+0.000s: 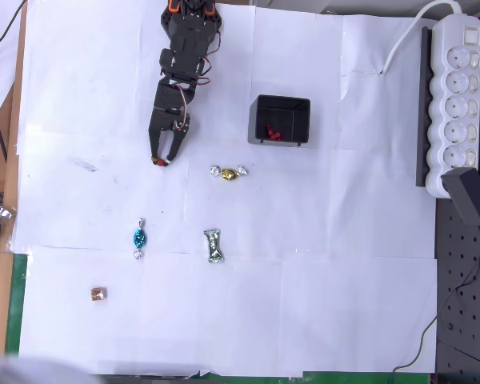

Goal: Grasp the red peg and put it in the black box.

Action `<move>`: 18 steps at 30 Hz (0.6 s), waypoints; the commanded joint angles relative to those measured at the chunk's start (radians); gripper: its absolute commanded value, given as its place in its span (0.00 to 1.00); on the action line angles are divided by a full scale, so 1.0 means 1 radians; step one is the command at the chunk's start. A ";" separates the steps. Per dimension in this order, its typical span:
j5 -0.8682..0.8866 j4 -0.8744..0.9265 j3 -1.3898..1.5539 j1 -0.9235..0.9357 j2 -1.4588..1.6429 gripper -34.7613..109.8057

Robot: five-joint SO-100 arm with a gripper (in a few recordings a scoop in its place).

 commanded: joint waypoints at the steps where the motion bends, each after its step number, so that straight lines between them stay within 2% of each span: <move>1: 0.000 0.000 0.017 0.014 0.014 0.24; 6: 0.017 -0.052 0.021 0.011 -0.026 0.24; 8: 0.063 -0.018 0.012 0.008 -0.094 0.24; 13: 0.104 0.276 0.020 0.012 -0.370 0.24; 18: 0.138 0.704 0.140 0.021 -0.606 0.24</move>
